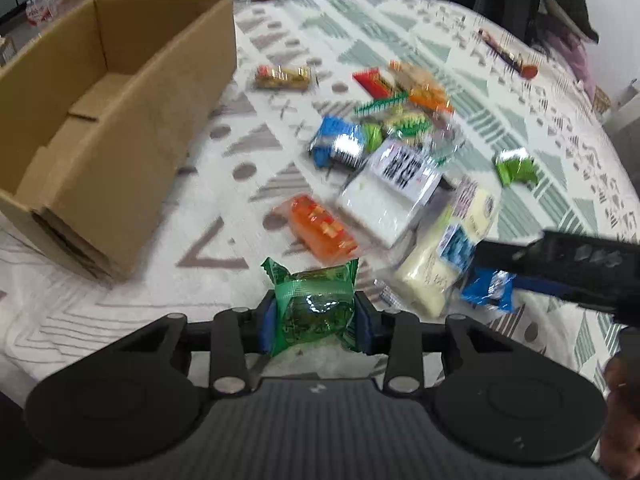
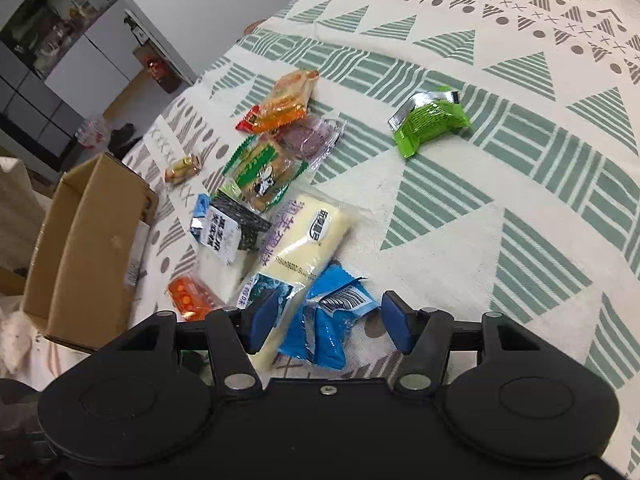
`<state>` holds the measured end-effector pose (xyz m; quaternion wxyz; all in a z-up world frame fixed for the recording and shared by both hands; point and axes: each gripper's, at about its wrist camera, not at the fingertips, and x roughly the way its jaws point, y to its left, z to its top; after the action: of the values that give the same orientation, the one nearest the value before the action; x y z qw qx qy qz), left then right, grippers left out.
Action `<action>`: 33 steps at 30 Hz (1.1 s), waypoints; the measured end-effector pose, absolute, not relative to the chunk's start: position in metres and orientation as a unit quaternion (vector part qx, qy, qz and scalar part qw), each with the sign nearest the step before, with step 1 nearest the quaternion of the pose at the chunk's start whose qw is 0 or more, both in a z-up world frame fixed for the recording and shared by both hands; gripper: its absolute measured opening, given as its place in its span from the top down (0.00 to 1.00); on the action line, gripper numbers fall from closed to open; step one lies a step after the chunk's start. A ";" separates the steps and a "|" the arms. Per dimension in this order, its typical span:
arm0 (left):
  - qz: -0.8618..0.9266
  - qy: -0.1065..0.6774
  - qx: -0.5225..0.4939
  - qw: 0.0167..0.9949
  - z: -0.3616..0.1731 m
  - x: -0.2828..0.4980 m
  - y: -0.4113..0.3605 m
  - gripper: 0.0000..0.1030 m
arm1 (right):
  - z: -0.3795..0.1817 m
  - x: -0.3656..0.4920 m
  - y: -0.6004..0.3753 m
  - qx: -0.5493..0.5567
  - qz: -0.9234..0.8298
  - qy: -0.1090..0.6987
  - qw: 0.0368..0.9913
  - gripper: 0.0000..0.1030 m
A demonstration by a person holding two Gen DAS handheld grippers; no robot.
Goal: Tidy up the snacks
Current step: 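Grasp the green candy packet with the left gripper while the right grasps the blue packet, then carry both packets over the cardboard box with both grippers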
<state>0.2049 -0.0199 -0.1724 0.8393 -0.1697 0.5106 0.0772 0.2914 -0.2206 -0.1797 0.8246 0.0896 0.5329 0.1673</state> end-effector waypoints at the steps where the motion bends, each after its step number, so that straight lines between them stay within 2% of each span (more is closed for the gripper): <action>1: 0.079 0.505 -0.170 0.842 -0.169 0.204 -0.019 0.63 | -0.181 0.291 -0.218 0.084 0.168 0.534 0.824 0.53; 2: 0.081 0.501 -0.170 0.845 -0.166 0.204 -0.018 0.63 | -0.183 0.291 -0.217 0.076 0.166 0.536 0.824 0.61; 4: 0.083 0.494 -0.171 0.848 -0.159 0.203 -0.016 0.63 | -0.184 0.289 -0.219 0.084 0.162 0.538 0.823 0.69; 24: 0.108 0.416 -0.146 0.891 -0.078 0.179 -0.004 0.63 | -0.112 0.255 -0.224 0.124 0.228 0.427 0.866 0.70; 33: 0.116 0.395 -0.154 0.898 -0.060 0.167 0.000 0.63 | -0.099 0.238 -0.219 0.129 0.262 0.401 0.868 0.70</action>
<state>0.1670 0.0003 -0.0605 0.8980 -0.1540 0.3953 0.1162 0.2376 -0.2188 -0.0987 0.8682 0.1286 0.4013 0.2621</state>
